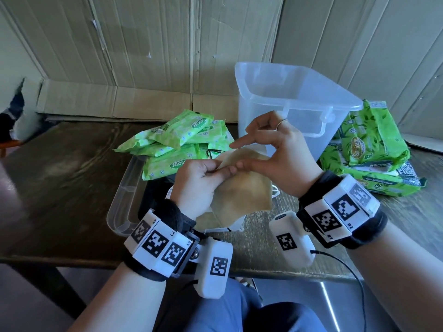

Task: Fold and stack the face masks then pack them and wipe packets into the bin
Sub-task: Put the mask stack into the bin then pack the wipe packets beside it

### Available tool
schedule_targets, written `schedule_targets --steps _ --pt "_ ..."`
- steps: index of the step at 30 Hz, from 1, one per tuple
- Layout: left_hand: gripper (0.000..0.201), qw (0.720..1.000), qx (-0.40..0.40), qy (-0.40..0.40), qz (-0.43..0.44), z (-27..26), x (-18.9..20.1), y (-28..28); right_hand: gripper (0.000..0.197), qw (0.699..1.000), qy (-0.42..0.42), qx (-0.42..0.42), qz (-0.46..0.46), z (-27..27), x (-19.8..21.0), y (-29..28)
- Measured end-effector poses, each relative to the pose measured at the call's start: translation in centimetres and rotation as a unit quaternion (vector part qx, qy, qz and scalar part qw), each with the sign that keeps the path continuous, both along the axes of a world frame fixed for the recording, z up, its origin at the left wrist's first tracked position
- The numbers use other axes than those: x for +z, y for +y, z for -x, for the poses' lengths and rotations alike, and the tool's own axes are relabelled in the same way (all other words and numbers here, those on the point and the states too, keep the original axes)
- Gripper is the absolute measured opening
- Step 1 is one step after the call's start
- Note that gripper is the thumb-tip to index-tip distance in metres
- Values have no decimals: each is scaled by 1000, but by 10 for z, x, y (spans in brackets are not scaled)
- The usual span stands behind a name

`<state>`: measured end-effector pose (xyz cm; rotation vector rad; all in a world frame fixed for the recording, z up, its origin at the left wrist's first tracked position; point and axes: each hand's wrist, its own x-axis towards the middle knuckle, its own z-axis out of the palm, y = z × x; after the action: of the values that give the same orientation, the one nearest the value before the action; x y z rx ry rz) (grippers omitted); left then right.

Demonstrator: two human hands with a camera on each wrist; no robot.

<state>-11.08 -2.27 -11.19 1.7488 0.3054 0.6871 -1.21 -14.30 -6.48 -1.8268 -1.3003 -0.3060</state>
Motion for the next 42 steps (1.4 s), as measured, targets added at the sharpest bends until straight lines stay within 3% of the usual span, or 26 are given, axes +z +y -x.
schedule_targets --steps 2,5,8,14,20,25,28,30,34,37,42 --pt "44 1000 0 0 3 0 1 0 25 1000 -16 1 -25 0 -1 1" --pt "23 999 -12 -6 30 2 3 0 15 997 -52 0 -59 0 -2 1" --pt "16 998 -15 -18 53 2 4 1 8 999 -46 6 -29 1 0 -1" --pt "40 994 -29 -77 74 0 2 1 9 998 -47 -25 41 3 -8 0" --pt "26 994 -47 -60 83 -2 1 4 21 997 -60 -24 44 -7 -13 2" --pt "20 994 -19 -54 97 -1 2 10 14 999 24 10 29 -9 -8 -3" --pt "24 989 11 -84 120 0 4 15 14 997 32 -14 70 -17 -9 -11" --pt "33 993 22 -76 92 1 4 19 20 994 42 -50 84 -27 -10 -17" --pt "37 995 54 -64 46 1 2 23 22 991 88 -85 -42 -41 -1 -23" --pt "30 995 55 -63 44 0 3 23 24 984 128 -21 -120 -38 11 -25" --pt "27 995 18 -59 76 -1 7 11 21 987 138 61 -50 -26 6 -9"
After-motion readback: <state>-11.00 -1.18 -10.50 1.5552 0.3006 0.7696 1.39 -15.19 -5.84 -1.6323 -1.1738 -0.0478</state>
